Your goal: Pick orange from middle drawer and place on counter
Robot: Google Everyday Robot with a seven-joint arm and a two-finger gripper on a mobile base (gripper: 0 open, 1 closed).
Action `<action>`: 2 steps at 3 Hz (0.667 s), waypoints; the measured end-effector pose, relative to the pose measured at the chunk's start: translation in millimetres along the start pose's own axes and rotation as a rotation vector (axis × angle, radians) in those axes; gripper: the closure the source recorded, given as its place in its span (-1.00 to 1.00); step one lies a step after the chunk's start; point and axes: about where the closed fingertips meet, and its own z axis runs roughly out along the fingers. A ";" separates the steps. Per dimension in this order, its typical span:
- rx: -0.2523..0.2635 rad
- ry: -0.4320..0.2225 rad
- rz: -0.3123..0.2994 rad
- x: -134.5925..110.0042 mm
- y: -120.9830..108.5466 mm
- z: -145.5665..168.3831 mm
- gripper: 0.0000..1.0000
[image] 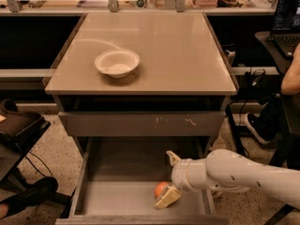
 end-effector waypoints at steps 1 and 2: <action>0.045 0.000 0.061 18.2 -30.7 5.3 -1.00; 0.049 0.000 0.065 20.2 -33.3 4.9 -1.00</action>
Offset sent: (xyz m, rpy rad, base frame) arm 0.0209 -0.0136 -0.0107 0.0069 0.0063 -0.0563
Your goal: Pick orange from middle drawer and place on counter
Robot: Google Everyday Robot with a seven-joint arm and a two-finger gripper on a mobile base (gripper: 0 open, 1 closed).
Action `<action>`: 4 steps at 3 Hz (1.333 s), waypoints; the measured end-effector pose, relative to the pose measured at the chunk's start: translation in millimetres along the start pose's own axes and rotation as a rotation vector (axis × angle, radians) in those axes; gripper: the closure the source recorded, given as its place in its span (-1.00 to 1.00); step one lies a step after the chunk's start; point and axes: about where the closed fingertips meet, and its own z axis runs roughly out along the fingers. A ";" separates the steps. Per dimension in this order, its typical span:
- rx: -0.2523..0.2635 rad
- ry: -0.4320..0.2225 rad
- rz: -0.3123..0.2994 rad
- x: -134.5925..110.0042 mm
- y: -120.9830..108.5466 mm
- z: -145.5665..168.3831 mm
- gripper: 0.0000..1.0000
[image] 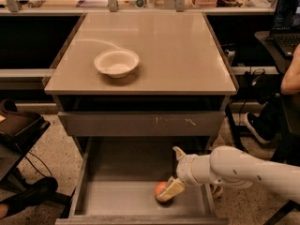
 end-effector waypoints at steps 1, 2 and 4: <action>-0.013 0.013 0.014 11.8 -3.6 13.3 -1.00; -0.056 0.028 0.078 53.1 -12.9 55.9 -1.00; -0.096 0.022 0.118 71.3 -5.2 73.9 -1.00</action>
Offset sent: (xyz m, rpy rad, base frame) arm 0.0396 -0.0193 -0.1449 0.0255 0.1843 -0.0485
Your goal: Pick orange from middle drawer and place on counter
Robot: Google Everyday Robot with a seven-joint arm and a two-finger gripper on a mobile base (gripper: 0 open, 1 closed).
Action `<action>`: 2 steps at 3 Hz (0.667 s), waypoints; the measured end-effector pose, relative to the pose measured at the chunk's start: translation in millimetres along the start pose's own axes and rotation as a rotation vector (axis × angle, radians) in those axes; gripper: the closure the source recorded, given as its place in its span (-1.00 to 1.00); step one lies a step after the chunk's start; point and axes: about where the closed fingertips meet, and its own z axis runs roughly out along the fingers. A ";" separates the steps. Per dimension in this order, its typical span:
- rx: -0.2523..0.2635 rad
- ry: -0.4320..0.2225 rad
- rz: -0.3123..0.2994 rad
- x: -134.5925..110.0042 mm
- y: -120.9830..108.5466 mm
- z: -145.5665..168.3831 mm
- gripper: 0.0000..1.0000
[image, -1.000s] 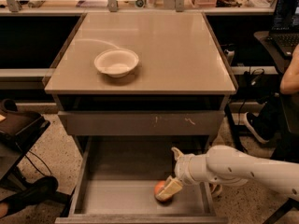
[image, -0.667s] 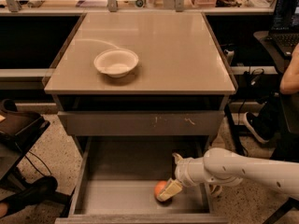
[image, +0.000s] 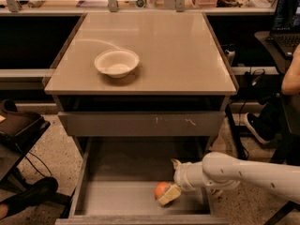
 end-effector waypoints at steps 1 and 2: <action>-0.066 -0.038 0.085 34.4 -1.4 32.2 -1.00; -0.089 -0.040 0.125 49.1 6.6 55.7 -1.00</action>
Offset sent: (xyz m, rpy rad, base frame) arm -0.0027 -0.0022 -0.0404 0.0647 0.0719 -0.0170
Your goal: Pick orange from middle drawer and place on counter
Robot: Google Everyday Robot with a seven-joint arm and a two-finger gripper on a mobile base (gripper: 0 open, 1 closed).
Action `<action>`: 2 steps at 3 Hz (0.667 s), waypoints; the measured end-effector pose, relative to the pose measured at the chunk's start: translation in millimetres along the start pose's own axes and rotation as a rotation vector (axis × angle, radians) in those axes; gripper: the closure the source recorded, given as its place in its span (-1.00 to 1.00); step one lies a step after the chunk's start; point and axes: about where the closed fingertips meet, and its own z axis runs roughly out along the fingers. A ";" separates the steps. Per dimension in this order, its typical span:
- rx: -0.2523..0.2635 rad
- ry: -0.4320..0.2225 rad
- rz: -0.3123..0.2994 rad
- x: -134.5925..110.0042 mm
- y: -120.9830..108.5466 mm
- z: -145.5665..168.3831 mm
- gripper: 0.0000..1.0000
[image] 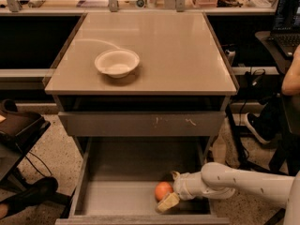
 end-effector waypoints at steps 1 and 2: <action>0.000 0.000 0.000 0.0 0.0 0.1 -1.00; 0.000 0.000 0.000 0.0 0.1 0.1 -0.63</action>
Offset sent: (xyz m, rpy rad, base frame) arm 0.0000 0.0000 0.0000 0.0000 0.0000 0.0000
